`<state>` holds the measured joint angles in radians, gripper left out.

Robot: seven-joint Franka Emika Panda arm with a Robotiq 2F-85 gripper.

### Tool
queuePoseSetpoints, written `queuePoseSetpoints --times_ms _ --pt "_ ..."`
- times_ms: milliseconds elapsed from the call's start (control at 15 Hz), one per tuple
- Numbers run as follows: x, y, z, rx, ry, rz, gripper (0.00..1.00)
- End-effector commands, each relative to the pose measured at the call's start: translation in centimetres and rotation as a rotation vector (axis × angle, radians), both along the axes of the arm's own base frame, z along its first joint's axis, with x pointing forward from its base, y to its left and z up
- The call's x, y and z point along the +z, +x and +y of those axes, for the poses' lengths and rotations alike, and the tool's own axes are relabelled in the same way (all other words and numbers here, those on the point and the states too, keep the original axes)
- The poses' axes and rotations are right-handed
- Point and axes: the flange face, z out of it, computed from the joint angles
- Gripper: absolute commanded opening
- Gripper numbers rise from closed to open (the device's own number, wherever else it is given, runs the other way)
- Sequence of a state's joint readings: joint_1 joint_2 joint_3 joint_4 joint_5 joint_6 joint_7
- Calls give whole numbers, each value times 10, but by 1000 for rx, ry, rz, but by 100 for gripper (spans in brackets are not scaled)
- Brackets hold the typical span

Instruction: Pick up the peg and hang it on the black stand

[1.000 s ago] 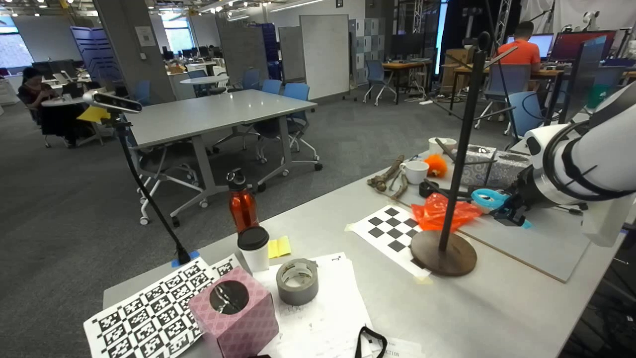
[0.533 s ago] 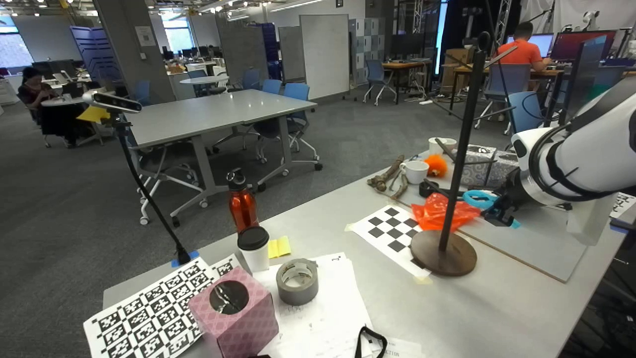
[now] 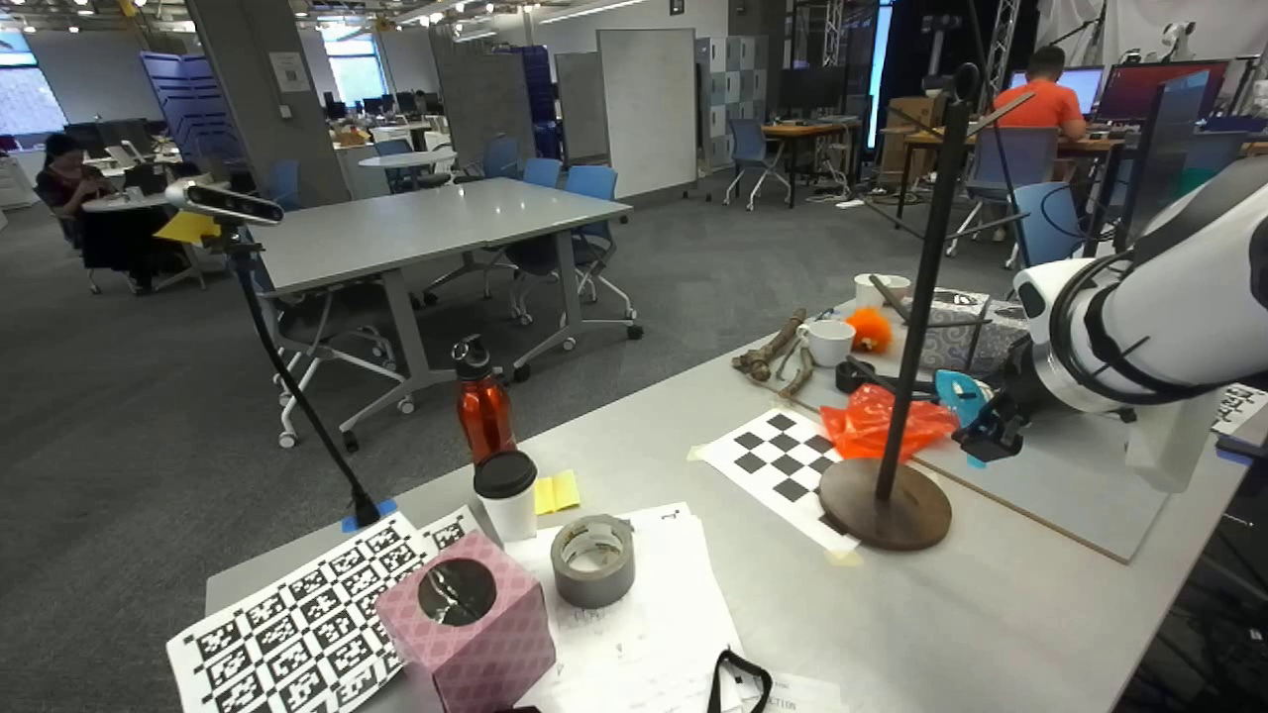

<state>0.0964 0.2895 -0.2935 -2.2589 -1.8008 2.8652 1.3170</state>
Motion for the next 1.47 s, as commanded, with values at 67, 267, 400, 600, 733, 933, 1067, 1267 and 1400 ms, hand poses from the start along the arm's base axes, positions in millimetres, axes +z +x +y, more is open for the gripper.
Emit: queuePoseSetpoints --times_ms 67,267,400,600,733,933,1067,1267,1400 --pt "-3 3 8 47 22 16 100" --pt "-5 2 11 55 29 22 100" --pt "-7 2 12 56 30 25 100" --pt "-7 2 14 59 29 27 100" --pt "-6 3 14 56 28 23 100" --pt "-2 4 14 53 19 10 100" --pt "0 5 14 52 14 6 100" --pt "5 6 14 54 7 -5 100" --pt "7 7 16 57 4 -10 100"
